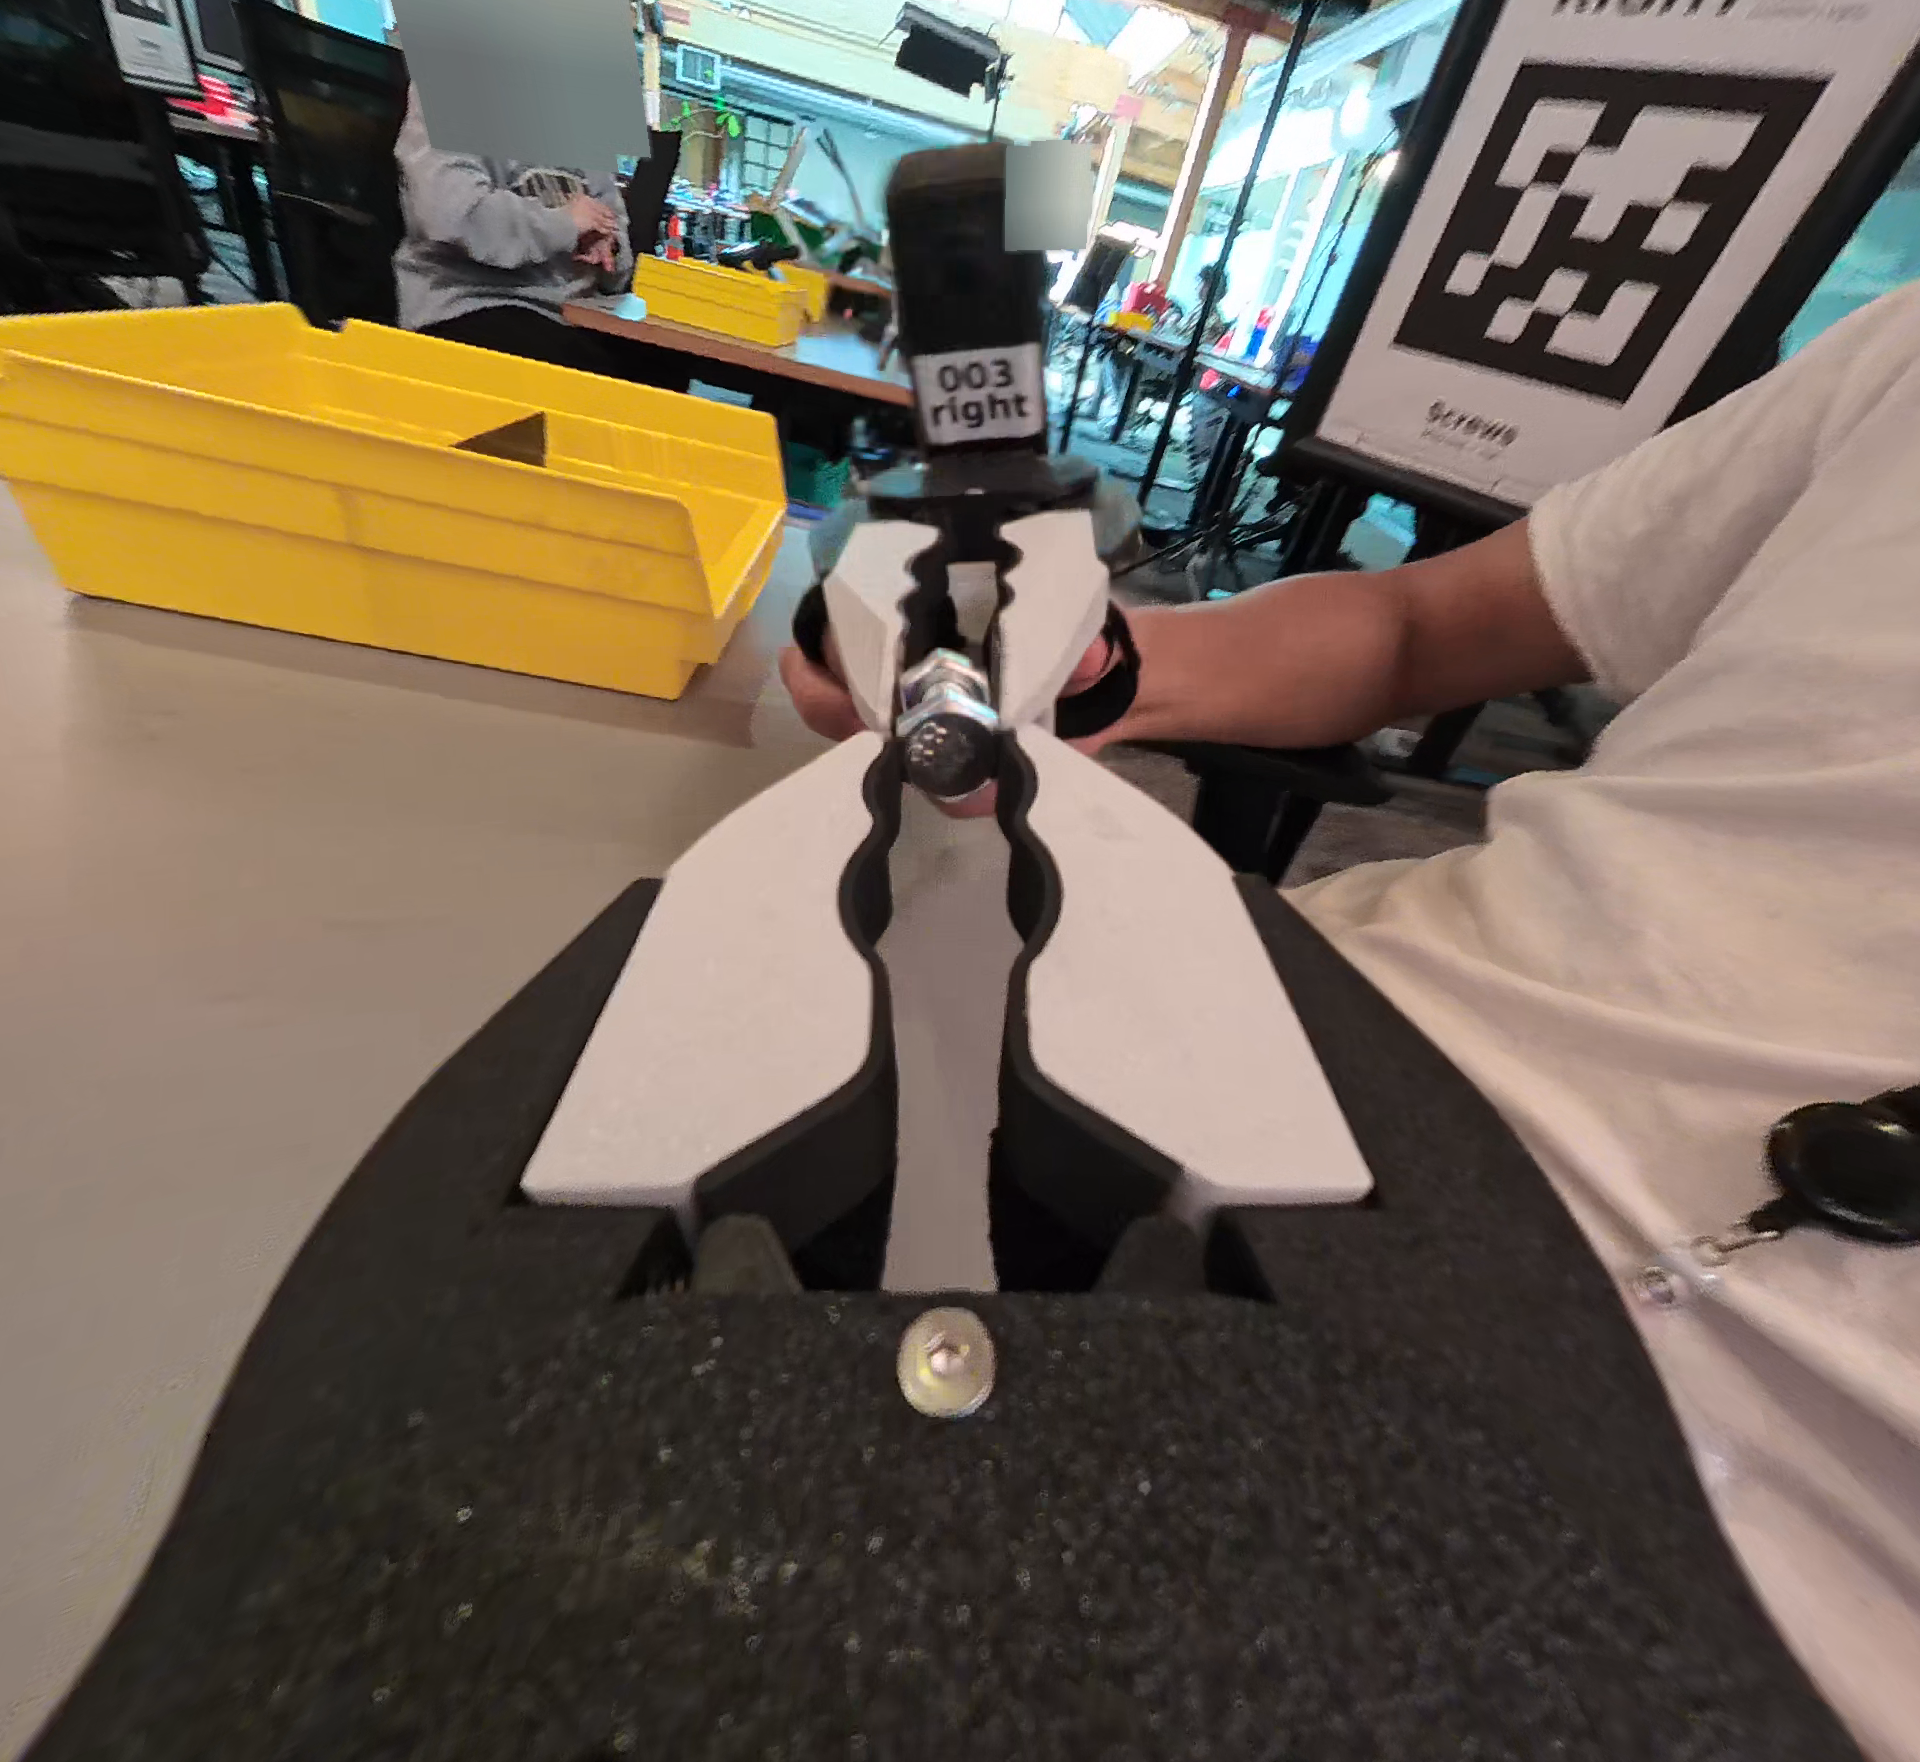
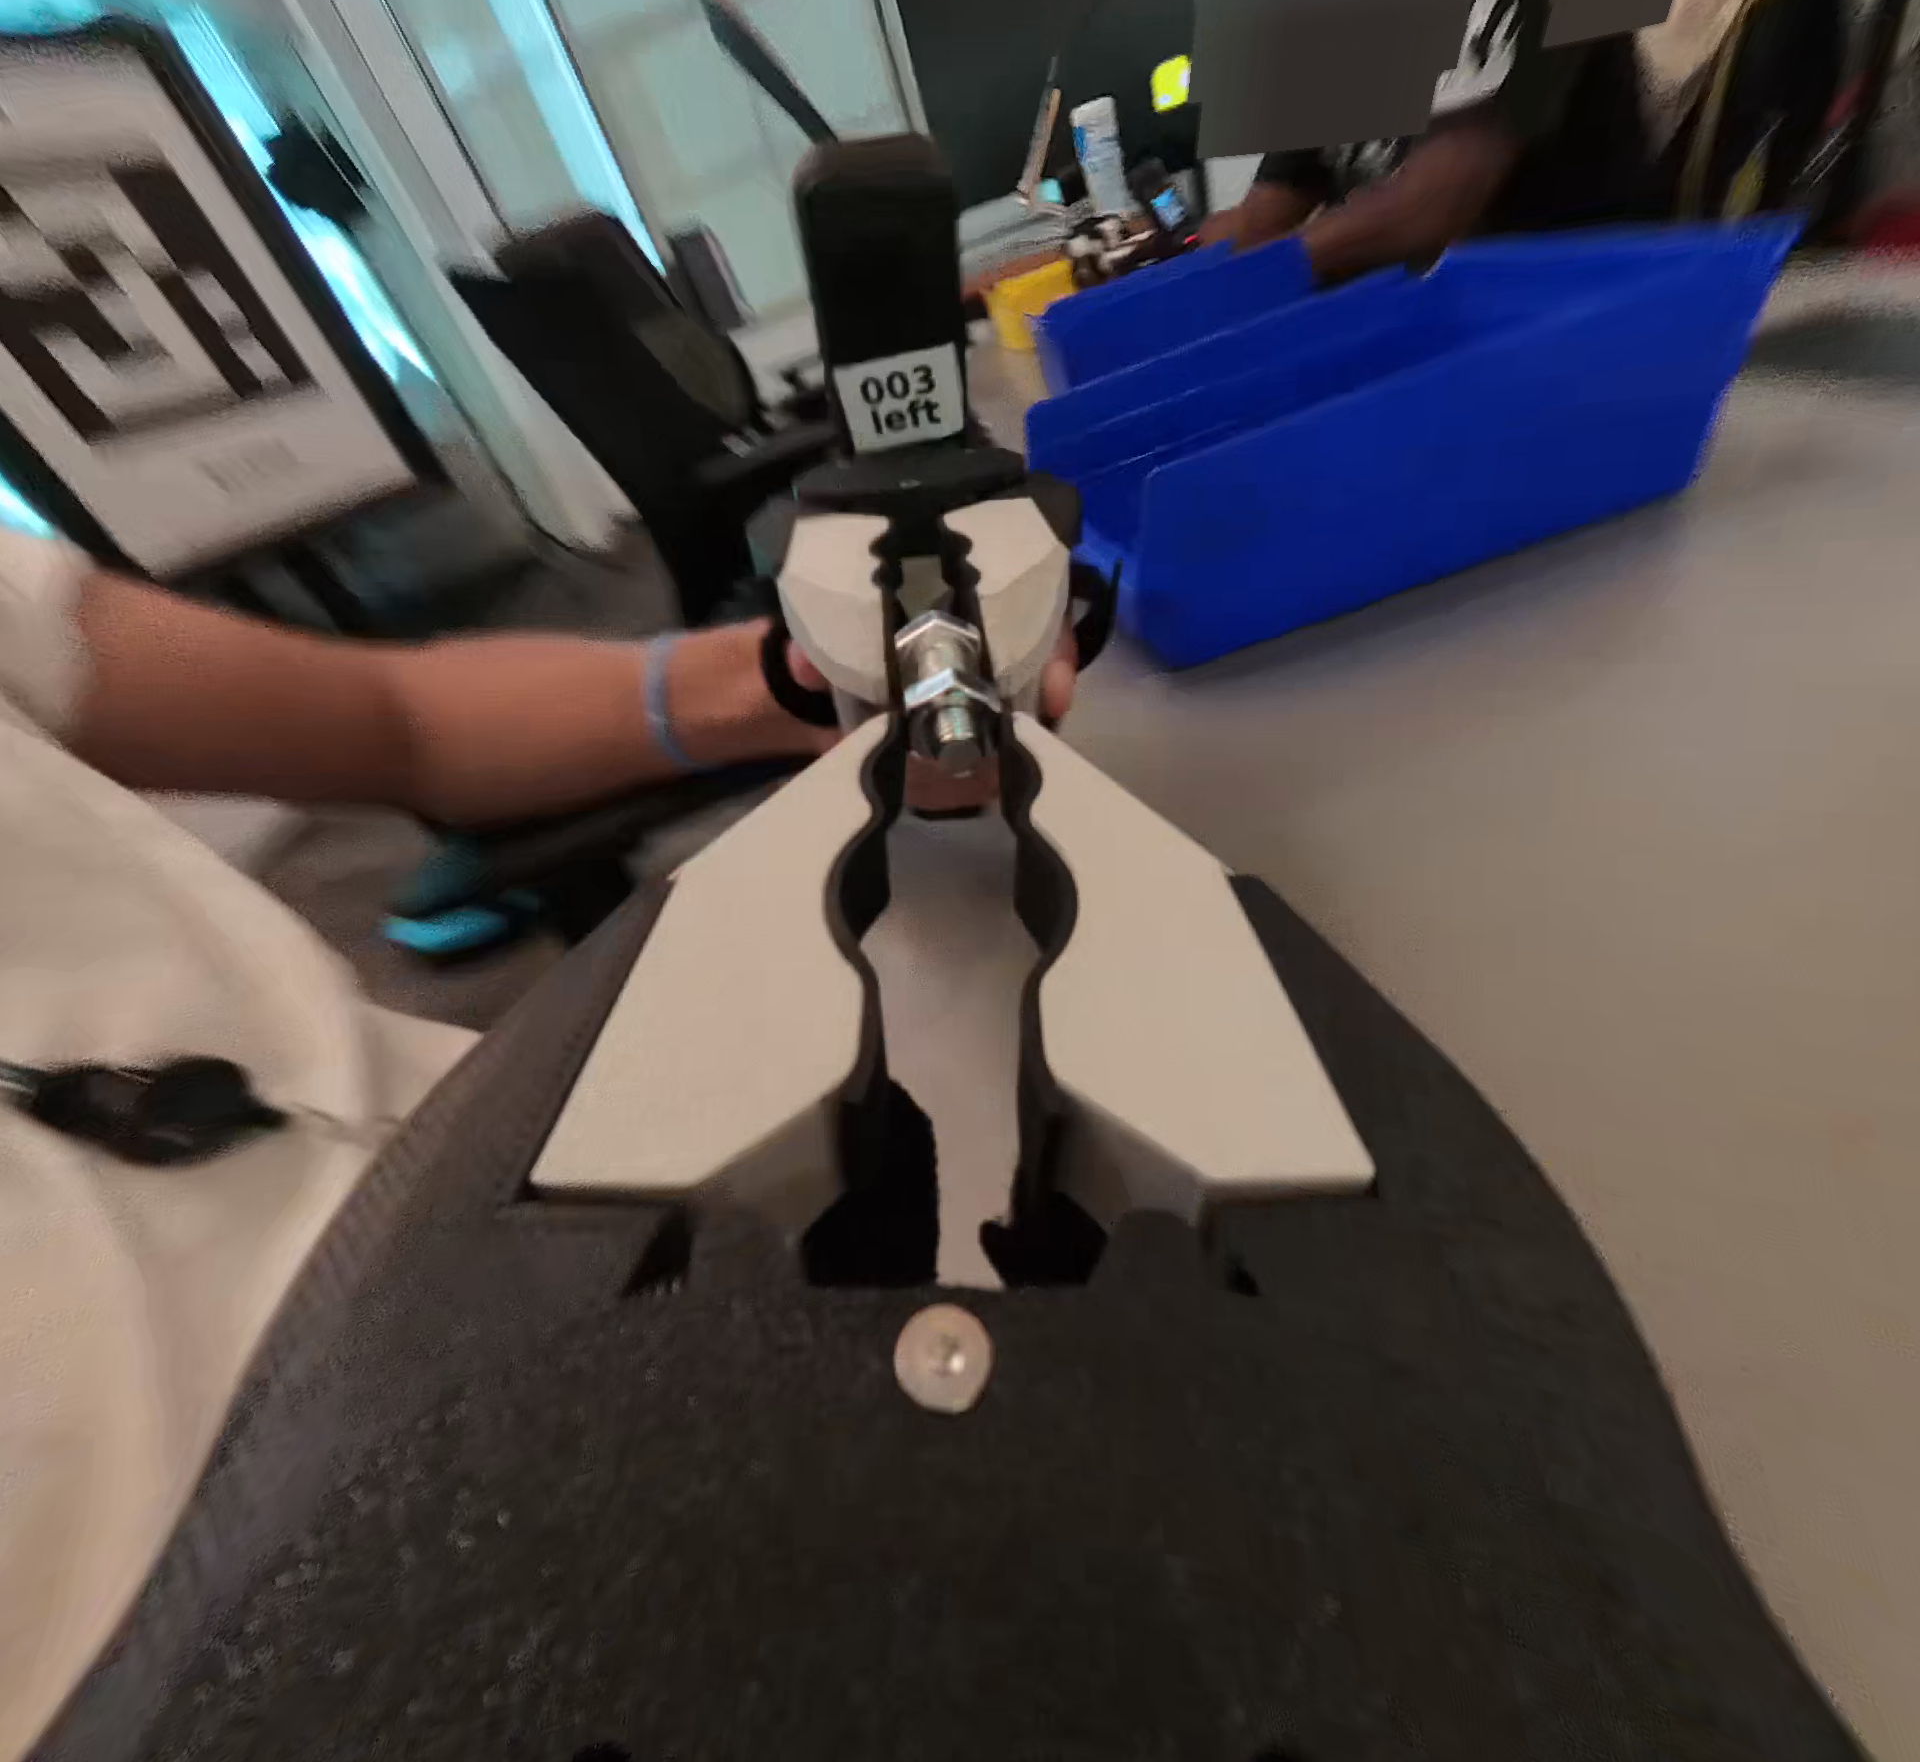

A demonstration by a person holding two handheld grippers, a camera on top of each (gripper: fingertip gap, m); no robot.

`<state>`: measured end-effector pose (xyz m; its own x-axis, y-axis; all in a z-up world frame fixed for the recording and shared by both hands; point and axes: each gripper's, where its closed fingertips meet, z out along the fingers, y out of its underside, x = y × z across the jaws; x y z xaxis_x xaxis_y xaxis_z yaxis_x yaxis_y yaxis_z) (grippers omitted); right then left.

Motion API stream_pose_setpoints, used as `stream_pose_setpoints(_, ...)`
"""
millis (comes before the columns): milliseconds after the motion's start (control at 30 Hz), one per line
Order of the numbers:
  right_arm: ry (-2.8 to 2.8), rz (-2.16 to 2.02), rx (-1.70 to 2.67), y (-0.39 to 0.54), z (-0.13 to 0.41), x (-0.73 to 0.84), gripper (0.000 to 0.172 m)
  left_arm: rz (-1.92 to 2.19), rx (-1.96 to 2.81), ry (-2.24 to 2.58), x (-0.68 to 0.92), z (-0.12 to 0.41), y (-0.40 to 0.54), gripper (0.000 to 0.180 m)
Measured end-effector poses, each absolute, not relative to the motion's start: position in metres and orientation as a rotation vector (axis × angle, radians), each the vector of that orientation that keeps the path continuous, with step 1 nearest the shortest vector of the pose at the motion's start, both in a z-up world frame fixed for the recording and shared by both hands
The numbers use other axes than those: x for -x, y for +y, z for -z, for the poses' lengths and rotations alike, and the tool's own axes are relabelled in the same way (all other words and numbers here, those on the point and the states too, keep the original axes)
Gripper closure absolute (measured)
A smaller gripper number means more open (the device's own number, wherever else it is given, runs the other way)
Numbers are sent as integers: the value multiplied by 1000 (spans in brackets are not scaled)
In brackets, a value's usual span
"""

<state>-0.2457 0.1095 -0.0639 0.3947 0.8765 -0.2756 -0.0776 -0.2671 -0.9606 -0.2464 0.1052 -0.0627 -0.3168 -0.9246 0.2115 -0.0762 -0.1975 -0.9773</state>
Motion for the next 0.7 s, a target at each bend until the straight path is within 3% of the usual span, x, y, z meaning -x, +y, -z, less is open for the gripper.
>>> stream_pose_setpoints(367, -1263, 846, 801, 107, 52, 239, 155, 1780, 1234, 1344, 247, 55, 97, 164)
stream_pose_setpoints(467, -1230, 723, 864, 103, 53, 243, 149, 1765, 1240, 1334, 247, 55, 100, 164)
stream_pose_setpoints(600, -1043, 204, 1177, 108, 46, 241, 120, 1709, 1239, 1311, 250, 54, 108, 164)
stream_pose_setpoints(700, -865, -309, 1482, 118, 63, 241, 119, 1625, 1234, 1313, 252, 55, 115, 163)
